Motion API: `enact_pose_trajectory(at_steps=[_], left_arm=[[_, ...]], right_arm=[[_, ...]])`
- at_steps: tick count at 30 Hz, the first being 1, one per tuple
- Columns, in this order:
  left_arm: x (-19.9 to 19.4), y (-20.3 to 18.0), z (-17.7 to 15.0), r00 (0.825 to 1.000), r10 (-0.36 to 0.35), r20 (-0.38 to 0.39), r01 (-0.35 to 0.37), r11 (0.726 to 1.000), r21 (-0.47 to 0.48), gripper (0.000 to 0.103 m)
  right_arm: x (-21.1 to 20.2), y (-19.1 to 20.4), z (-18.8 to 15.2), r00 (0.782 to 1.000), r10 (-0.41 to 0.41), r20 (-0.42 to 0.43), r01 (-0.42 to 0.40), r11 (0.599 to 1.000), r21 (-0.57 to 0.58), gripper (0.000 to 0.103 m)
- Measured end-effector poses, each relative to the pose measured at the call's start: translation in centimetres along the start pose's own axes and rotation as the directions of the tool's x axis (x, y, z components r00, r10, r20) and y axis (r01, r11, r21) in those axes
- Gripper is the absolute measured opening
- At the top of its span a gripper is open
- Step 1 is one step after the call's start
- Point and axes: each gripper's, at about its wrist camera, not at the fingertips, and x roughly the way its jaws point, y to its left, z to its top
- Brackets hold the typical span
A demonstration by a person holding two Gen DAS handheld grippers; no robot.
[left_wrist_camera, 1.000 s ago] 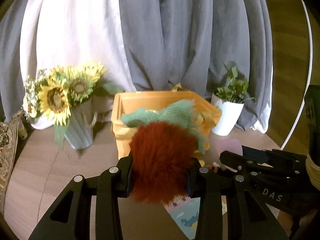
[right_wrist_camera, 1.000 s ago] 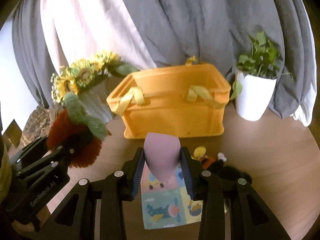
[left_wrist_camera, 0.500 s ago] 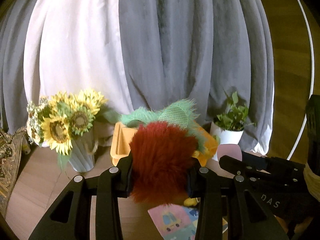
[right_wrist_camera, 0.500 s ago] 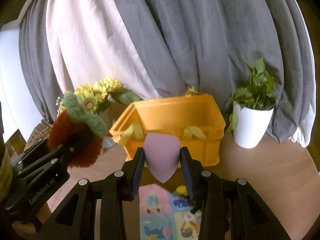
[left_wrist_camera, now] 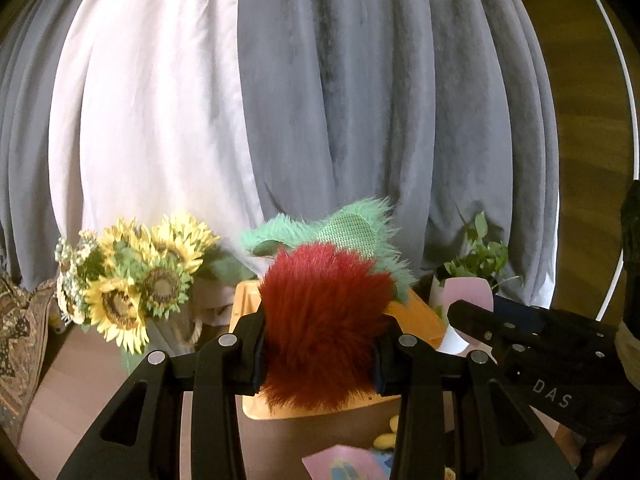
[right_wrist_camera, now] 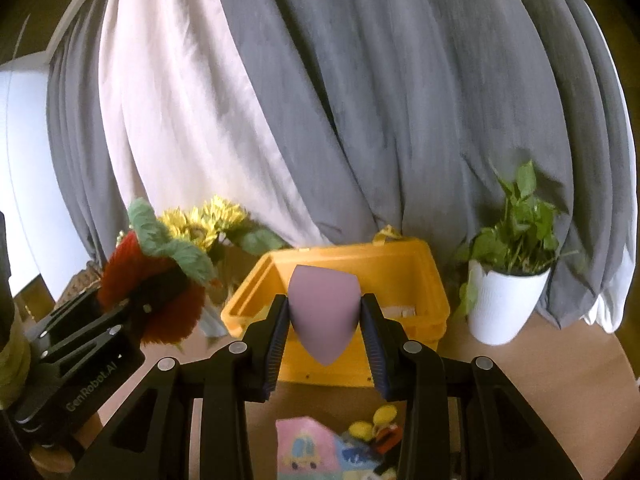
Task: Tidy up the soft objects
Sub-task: 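Lift and carry the red toy with the left gripper while the right gripper carries the sponge over the crate, then open the left gripper over the crate while the right gripper releases the sponge inside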
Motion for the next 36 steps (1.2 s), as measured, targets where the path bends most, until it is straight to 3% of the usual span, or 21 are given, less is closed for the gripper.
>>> enact_pose_trajectory(at_steps=[13, 25, 36], left_arm=[[4.4, 0.3, 1.8, 1.000, 0.013, 0.007, -0.013, 1.000, 0.010, 0.038], [10.8, 0.5, 1.9, 0.998, 0.020, -0.059, -0.019, 1.000, 0.021, 0.038], [16.4, 1.0, 0.1, 0.989, 0.034, -0.145, -0.030, 0.999, 0.032, 0.038]], right_arm=[[3.5, -1.2, 2.7, 1.000, 0.004, 0.017, -0.004, 1.000, -0.009, 0.038], [9.3, -3.6, 4.1, 0.999, -0.001, -0.033, 0.001, 1.000, 0.010, 0.038], [15.1, -5.7, 3.5, 0.994, -0.006, -0.110, 0.010, 1.000, 0.028, 0.038]])
